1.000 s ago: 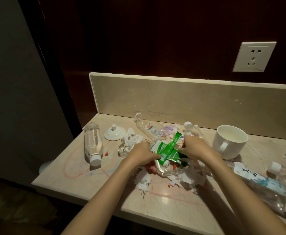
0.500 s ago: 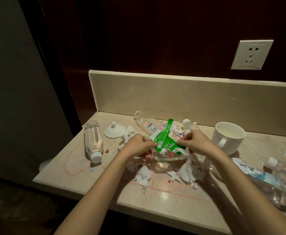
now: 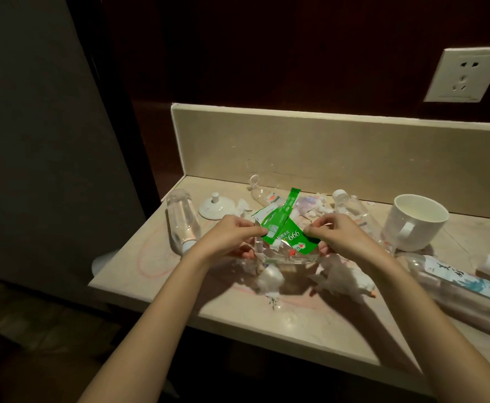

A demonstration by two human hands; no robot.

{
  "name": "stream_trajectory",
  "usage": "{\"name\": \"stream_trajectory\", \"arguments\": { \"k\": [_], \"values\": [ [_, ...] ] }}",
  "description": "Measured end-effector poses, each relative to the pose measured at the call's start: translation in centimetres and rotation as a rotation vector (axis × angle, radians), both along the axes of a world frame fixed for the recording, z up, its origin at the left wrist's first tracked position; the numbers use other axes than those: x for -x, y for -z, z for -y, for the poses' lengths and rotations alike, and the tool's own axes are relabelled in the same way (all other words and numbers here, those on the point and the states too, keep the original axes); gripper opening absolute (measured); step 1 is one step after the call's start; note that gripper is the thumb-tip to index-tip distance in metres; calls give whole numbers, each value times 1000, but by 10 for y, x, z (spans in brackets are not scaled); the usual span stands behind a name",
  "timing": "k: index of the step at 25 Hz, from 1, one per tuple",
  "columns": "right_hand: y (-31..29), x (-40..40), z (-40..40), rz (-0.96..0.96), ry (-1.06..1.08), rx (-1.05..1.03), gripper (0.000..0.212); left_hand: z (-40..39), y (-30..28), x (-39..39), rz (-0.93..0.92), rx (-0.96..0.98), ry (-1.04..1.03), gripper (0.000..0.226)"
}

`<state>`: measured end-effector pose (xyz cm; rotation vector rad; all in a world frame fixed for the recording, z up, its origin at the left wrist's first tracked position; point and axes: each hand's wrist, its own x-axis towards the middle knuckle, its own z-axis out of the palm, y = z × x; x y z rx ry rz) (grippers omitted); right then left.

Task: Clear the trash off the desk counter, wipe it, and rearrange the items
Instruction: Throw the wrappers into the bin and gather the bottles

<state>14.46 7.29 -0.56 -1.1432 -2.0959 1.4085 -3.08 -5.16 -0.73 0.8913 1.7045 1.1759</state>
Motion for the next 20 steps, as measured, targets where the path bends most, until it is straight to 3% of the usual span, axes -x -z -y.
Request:
{"name": "stream_trajectory", "arguments": {
  "k": [5,12,20],
  "values": [
    [7,24,41,-72,-65,16,12,55,7,17,-31,32,-71,24],
    [18,73,127,-127,-405,43,10,188,12,19,17,29,-355,31],
    [120,130,264,-37,-752,187,8,364,90,10,153,203,-659,42]
  ]
}}
